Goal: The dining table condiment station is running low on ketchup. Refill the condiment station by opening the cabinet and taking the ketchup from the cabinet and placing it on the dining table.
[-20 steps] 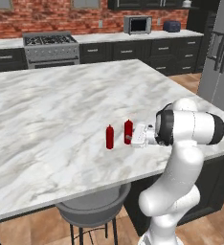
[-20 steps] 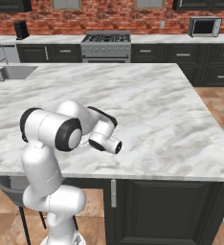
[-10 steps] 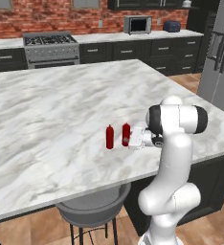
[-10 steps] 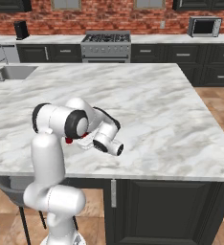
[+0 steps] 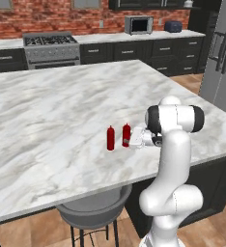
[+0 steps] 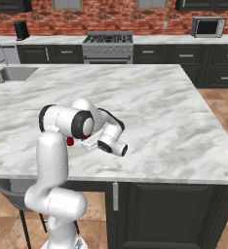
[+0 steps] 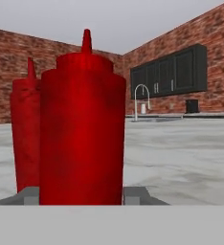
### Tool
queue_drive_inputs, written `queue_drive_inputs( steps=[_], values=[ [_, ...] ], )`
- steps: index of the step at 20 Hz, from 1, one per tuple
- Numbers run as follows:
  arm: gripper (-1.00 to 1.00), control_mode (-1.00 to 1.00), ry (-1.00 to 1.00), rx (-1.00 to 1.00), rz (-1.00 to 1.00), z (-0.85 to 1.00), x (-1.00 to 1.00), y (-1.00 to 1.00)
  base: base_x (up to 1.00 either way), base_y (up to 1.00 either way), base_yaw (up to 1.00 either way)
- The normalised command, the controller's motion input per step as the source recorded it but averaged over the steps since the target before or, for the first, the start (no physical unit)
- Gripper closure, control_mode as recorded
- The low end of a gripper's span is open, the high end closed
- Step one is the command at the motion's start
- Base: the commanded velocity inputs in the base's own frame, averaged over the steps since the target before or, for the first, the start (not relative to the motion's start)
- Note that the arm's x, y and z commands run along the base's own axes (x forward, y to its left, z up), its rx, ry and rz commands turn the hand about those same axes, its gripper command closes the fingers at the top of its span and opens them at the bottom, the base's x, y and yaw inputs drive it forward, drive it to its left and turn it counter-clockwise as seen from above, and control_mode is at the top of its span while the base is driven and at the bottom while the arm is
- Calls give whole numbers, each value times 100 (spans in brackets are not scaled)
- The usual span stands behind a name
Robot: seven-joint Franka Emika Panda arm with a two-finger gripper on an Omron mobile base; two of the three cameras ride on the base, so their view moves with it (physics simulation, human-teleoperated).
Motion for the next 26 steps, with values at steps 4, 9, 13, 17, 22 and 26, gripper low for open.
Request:
queue_drive_inputs(
  steps=[4, 9, 13, 17, 22, 26],
  values=[
    [-100, -100, 0, 0, 0, -28, 3, 0, 0, 0, 0],
    [-100, -100, -1, 0, 0, -10, -2, -9, 0, 0, 0],
    [-100, -100, 0, 0, 0, -1, -6, -29, 0, 0, 0],
    [-100, -100, -3, 0, 0, 0, -22, -21, 0, 0, 0],
    [-100, -100, -6, -3, 0, 5, -28, -1, 0, 0, 0],
    [-100, -100, -2, -1, 0, 29, -27, 0, 0, 0, 0]
  ],
)
